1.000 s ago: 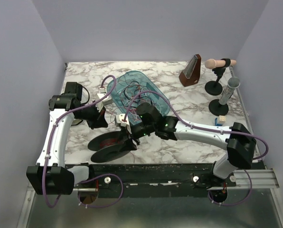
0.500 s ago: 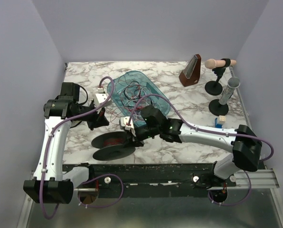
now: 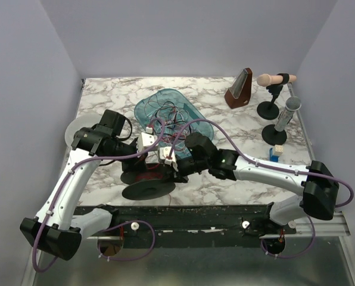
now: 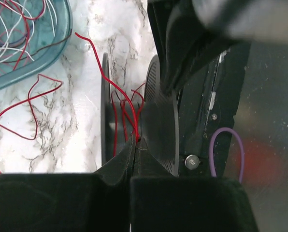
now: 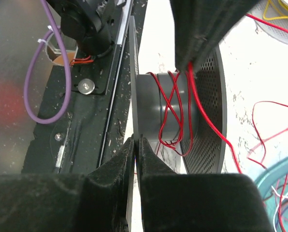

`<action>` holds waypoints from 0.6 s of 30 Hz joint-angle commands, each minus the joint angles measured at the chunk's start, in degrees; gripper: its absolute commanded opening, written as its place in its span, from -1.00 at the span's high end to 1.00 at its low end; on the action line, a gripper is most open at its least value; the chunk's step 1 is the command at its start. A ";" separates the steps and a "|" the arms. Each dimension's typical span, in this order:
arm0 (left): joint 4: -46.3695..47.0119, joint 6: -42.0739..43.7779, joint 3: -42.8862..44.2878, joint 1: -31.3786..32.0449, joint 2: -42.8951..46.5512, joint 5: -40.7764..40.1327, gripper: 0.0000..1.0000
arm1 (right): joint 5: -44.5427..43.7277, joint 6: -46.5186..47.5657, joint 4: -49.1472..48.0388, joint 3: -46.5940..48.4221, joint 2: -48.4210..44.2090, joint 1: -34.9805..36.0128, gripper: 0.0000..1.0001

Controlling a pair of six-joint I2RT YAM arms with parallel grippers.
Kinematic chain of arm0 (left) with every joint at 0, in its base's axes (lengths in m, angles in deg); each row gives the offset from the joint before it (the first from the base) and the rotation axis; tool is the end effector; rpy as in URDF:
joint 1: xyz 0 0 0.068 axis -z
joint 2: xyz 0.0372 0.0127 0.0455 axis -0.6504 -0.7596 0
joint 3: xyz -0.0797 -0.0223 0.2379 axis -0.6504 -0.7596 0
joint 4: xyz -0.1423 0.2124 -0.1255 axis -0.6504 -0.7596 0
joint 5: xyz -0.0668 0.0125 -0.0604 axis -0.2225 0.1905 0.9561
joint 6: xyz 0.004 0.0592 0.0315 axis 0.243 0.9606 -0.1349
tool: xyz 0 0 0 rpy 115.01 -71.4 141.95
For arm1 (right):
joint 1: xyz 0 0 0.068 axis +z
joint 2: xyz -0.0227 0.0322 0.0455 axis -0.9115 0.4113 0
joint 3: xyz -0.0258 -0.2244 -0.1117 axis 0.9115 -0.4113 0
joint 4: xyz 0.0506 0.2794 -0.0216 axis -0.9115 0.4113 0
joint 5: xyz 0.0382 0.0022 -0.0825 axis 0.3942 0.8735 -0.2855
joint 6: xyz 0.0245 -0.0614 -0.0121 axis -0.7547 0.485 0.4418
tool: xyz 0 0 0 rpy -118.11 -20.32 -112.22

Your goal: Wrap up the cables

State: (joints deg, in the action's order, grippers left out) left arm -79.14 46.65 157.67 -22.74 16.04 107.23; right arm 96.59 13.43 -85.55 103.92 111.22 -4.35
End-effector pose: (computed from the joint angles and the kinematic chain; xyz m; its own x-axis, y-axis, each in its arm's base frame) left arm 0.1882 -0.1002 0.3230 -0.2993 0.6239 -0.7220 0.9536 0.2227 -0.2028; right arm 0.1503 0.3378 0.2419 0.0752 -0.3863 -0.9193 -0.9870 -0.1600 -0.0135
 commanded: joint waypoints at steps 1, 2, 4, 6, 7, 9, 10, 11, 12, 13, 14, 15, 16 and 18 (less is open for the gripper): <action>-10.44 0.62 -3.06 1.60 2.88 -5.09 1.00 | -0.82 1.60 1.17 -2.94 -2.84 -1.77 0.74; -10.44 0.88 -3.50 1.77 3.32 -5.18 1.00 | -0.73 2.12 1.17 -3.38 -3.28 -1.69 0.74; -10.44 1.32 -4.11 1.95 3.85 -5.09 1.00 | -0.47 3.26 1.09 -3.91 -3.89 -1.86 0.74; -10.35 1.67 -4.64 1.95 3.85 -5.27 1.00 | -0.12 3.97 1.09 -4.18 -4.42 -2.12 0.74; -10.26 1.94 -4.99 1.95 3.68 -5.62 1.00 | 0.14 4.32 1.26 -4.35 -4.68 -2.39 0.73; -9.74 2.29 -5.43 1.95 3.59 -6.14 1.00 | 0.32 4.41 1.17 -4.70 -4.95 -2.65 0.67; -8.78 1.86 -5.70 1.95 3.59 -6.41 1.00 | 0.50 4.24 1.17 -4.62 -4.86 -2.91 0.63; -7.81 1.33 -6.13 1.95 3.68 -6.76 1.00 | 0.76 4.15 1.26 -4.62 -4.86 -3.00 0.56; -6.76 0.89 -6.49 1.95 3.68 -6.76 1.00 | 0.85 3.89 1.35 -4.36 -4.78 -3.09 0.47; -6.22 0.71 -6.92 1.95 3.59 -6.76 1.00 | 0.94 3.54 1.26 -4.18 -4.69 -3.09 0.42; -5.43 0.45 -7.28 1.95 3.41 -6.67 1.00 | 0.94 3.36 1.35 -3.92 -4.77 -3.00 0.37; -5.08 0.53 -7.72 2.04 3.33 -6.59 1.00 | 0.85 2.75 1.44 -3.57 -4.77 -3.00 0.30; -4.73 0.45 -8.07 1.95 3.15 -6.85 1.00 | 0.76 2.31 1.70 -3.22 -4.95 -3.18 0.23; -3.94 0.53 -8.51 1.95 3.06 -7.64 1.00 | 1.55 1.69 1.88 -2.60 -5.48 -3.44 0.16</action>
State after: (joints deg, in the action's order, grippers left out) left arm -79.25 47.51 150.17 -20.95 19.14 101.55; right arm 96.68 16.08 -84.96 99.94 107.51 -7.21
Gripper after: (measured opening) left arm 0.007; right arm 0.393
